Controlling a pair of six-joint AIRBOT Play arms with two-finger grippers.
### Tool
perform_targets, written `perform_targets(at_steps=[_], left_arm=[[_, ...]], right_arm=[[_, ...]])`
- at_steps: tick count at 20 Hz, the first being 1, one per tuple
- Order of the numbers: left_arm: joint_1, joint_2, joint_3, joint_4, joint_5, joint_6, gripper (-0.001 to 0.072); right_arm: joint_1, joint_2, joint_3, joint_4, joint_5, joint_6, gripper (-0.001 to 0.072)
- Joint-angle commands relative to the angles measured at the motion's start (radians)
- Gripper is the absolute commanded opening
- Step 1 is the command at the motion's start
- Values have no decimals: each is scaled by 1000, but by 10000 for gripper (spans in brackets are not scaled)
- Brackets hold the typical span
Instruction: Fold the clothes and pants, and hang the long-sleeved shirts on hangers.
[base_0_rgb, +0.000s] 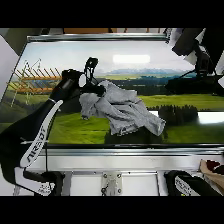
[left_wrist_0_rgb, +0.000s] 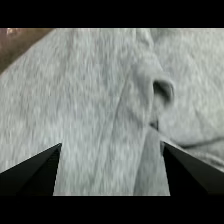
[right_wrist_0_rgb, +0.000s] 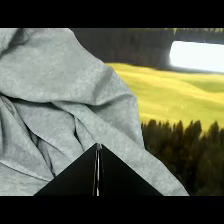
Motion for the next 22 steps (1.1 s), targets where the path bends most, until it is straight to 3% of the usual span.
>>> perform_targets(at_steps=[1, 8, 10, 11, 12, 13, 22], left_arm=[[-19, -142, 157, 21, -63, 3, 664], [-27, -288, 329, -22, -106, 15, 643], [-7, -291, 320, -23, -112, 13, 185], [8, -290, 320, -29, -116, 14, 29], [23, -287, 320, -31, -117, 13, 15], [32, -283, 320, -31, -120, 13, 15], [134, -146, 320, -31, -122, 14, 15]], right_arm=[[-1, -1, -52, -83, 1, 46, 18], [-137, -2, -213, -113, -3, 75, 19], [-209, -3, -306, -109, -21, 121, 31], [-235, -10, -351, -100, -28, 133, 166], [-251, -24, -397, -96, -30, 137, 489], [-254, -42, -439, -97, -37, 137, 705], [-63, -213, -545, 112, -276, 134, 704]])
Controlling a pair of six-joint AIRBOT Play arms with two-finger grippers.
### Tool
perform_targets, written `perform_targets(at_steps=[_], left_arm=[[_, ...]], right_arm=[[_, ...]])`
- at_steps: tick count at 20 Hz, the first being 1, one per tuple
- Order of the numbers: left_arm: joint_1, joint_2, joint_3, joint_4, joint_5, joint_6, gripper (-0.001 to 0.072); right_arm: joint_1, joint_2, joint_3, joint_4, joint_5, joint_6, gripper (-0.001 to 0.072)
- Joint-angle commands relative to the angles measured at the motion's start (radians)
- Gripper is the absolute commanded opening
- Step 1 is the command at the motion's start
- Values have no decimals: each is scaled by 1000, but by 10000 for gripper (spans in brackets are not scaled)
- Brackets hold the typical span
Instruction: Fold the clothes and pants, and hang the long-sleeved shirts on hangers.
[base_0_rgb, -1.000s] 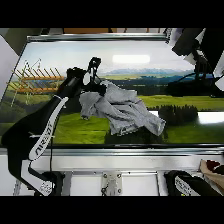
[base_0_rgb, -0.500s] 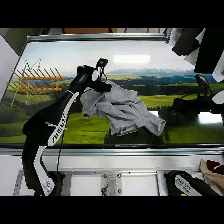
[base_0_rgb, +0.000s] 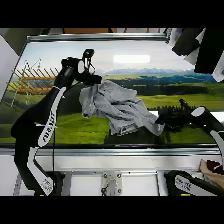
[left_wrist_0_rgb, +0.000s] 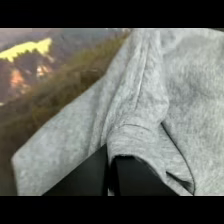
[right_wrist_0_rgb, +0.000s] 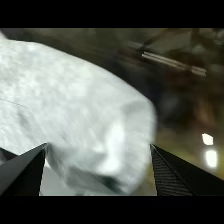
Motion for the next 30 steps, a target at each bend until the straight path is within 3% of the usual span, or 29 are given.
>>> perform_targets(at_steps=[1, 2, 3, 5, 7, 8, 9, 11, 17, 20, 24, 26, 27, 28, 29, 30], left_arm=[[41, 60, 1, 0, -7, 2, 15], [51, 79, 1, 0, -8, 1, 15], [61, 100, 1, -17, -8, 2, 15], [90, 158, 1, -88, -7, 7, 14], [135, 250, 1, -182, -7, 9, 14], [160, 305, 1, -238, -4, 15, 14], [184, 372, 1, -300, -2, 34, 14], [214, 507, 1, -386, -16, 86, 15], [165, 858, 1, -389, -75, 92, 15], [138, 958, -6, -333, -100, 72, 15], [198, 1043, -276, -12, -146, -90, 14], [298, 1049, -495, -95, -99, -101, 15], [348, 1038, -607, -185, -56, -98, 15], [395, 1019, -708, -270, -8, -84, 15], [433, 996, -785, -337, 35, -55, 15], [467, 970, -843, -389, 65, -36, 14]], right_arm=[[95, -46, -14, 77, -117, 0, 704], [113, -46, -14, 77, -138, 0, 702], [124, -46, -10, 77, -155, -1, 623], [122, -39, 33, 73, -146, -6, 234], [93, 0, 149, 60, -98, -47, 82], [69, 29, 235, 40, -72, -48, 76], [40, 64, 348, 18, -43, -51, 17], [-16, 126, 585, 4, -15, -50, 17], [-85, 185, 1180, 1, -6, -49, 16], [-84, 185, 1268, 1, -8, -30, 16], [-59, 108, 1268, -7, 48, 14, 16], [0, 7, 1267, -8, 96, 28, 18], [32, -50, 1267, -8, 117, 19, 63], [60, -112, 1267, -4, 144, 6, 361], [86, -166, 1267, -3, 175, 3, 608], [106, -214, 1267, -3, 221, 2, 626]])
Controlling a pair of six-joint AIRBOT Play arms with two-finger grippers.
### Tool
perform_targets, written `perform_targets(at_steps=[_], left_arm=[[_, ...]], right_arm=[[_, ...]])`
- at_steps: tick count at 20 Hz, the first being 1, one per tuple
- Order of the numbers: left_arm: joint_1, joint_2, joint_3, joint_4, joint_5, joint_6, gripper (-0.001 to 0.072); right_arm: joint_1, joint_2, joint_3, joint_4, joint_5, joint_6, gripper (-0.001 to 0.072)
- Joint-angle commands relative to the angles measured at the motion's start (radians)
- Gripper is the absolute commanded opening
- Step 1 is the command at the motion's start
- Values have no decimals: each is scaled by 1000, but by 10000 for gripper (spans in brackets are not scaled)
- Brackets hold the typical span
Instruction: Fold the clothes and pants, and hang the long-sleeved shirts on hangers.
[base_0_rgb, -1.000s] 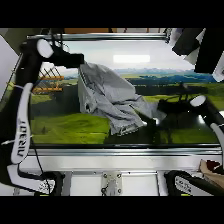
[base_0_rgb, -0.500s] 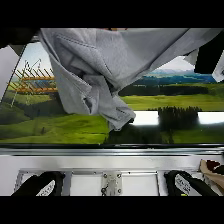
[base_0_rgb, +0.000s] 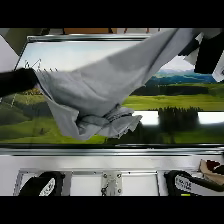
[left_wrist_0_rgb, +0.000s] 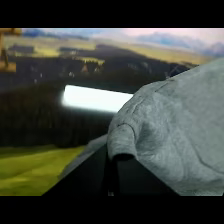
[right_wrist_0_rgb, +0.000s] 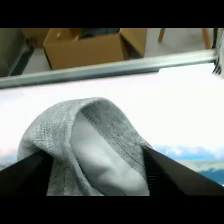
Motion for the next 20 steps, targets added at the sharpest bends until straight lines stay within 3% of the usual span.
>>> perform_targets(at_steps=[1, 4, 7, 13, 20], left_arm=[[137, -63, -264, -186, 111, 52, 15], [197, -124, -335, -202, 106, 102, 14], [206, -142, -369, -202, 113, 121, 14], [206, -140, -396, -202, 136, 135, 15], [206, -140, -396, -201, 146, 135, 15]], right_arm=[[83, -171, 3, 3, 160, -5, 626], [127, -196, -110, -5, 308, -29, 625], [174, -141, -386, -17, 317, 61, 579], [410, -13, -946, 42, 90, 237, 581], [587, -35, -1048, 96, -145, 311, 581]])
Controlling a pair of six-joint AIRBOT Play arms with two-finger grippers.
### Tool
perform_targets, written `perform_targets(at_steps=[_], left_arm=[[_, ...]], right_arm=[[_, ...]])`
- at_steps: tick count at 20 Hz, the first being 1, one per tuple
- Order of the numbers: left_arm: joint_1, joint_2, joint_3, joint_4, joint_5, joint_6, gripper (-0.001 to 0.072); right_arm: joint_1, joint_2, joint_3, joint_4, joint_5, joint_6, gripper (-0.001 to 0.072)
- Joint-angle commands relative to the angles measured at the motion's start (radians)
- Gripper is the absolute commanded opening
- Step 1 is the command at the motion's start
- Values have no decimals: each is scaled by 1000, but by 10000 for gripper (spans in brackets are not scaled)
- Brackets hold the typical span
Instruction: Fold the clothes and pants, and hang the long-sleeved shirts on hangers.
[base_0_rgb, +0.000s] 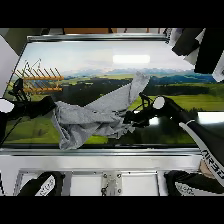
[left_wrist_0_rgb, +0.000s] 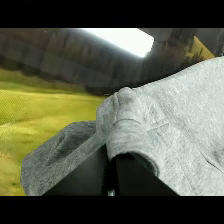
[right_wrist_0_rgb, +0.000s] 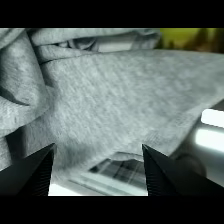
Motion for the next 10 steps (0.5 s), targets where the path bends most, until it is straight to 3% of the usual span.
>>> perform_targets(at_steps=[1, 3, 4, 8, 10], left_arm=[[1, -1, -2, 0, 4, 3, 15], [1, 0, 3, 0, 0, 19, 15], [2, 0, 21, 0, -16, 26, 15], [16, 94, 133, -2, -116, 51, 14], [10, 202, 123, -30, -152, 50, 15]], right_arm=[[53, -10, -35, 9, -96, 35, 559], [40, -2, -14, -61, -89, -4, 81], [10, 12, 21, -111, -67, -18, 18], [-225, 63, 370, -389, 135, -70, 16], [-353, 60, 605, -467, 165, -69, 16]])
